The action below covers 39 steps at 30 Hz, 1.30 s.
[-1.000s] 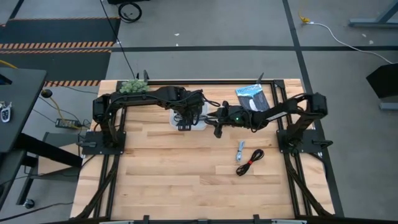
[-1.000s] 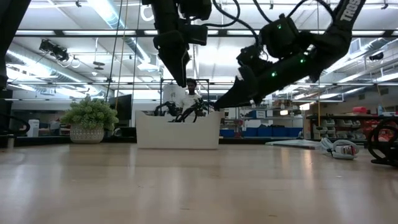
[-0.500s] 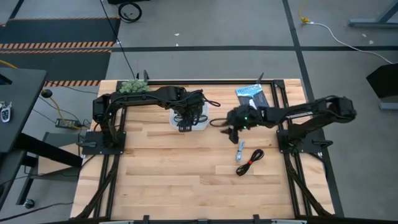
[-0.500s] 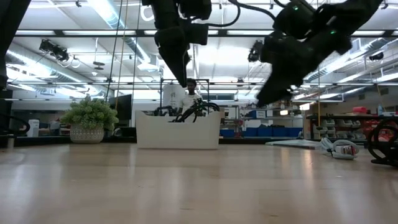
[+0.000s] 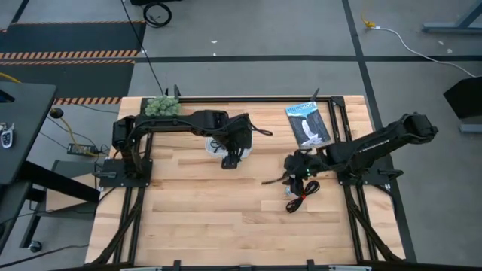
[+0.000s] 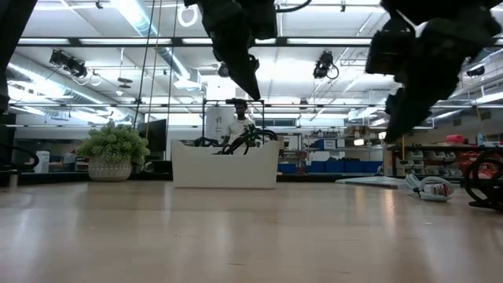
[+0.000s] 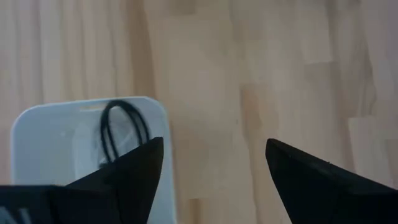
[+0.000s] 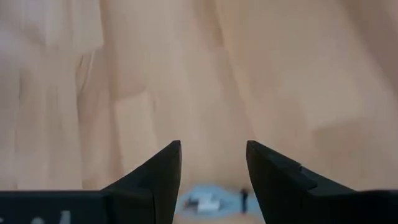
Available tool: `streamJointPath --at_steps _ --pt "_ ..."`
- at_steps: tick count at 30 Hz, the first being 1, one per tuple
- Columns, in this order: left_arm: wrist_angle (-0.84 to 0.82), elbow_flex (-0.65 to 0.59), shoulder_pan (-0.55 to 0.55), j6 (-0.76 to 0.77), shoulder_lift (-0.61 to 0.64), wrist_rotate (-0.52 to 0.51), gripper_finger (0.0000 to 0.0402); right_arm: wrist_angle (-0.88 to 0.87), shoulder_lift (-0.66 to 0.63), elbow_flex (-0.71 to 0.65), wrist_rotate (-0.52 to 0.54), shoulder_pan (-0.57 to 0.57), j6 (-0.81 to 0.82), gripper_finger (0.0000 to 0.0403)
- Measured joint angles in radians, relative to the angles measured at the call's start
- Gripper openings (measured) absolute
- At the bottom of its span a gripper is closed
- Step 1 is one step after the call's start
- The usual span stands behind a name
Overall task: Pick and place USB-C Cables
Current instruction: Put the black charger cable into the white bin
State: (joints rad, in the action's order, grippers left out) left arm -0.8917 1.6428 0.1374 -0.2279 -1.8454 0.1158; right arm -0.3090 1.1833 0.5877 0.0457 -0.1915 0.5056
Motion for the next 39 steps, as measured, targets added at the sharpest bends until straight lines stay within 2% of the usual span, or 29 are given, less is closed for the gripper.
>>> streamJointPath --at_steps 9,18,25,31,39 --pt "-0.001 0.0 -0.067 0.006 -0.002 -0.002 0.0291 -0.19 0.001 0.0 0.023 -0.178 0.18 0.0169" --pt "0.003 0.0 -0.083 0.007 -0.002 -0.003 0.0291 -0.29 0.015 0.0 0.032 -0.31 0.058 0.0154" --pt "0.003 0.0 -0.083 0.013 -0.002 -0.002 0.0291 -0.36 0.018 0.0 0.057 -0.337 -0.007 0.0154" --pt "0.003 0.0 -0.083 0.015 -0.002 -0.002 0.0291 -0.413 0.074 0.0 0.085 -0.34 -0.067 0.016" --pt "0.004 0.0 -0.083 0.015 -0.002 -0.002 0.0291 -0.414 0.146 0.0 0.058 -0.34 -0.11 0.0181"
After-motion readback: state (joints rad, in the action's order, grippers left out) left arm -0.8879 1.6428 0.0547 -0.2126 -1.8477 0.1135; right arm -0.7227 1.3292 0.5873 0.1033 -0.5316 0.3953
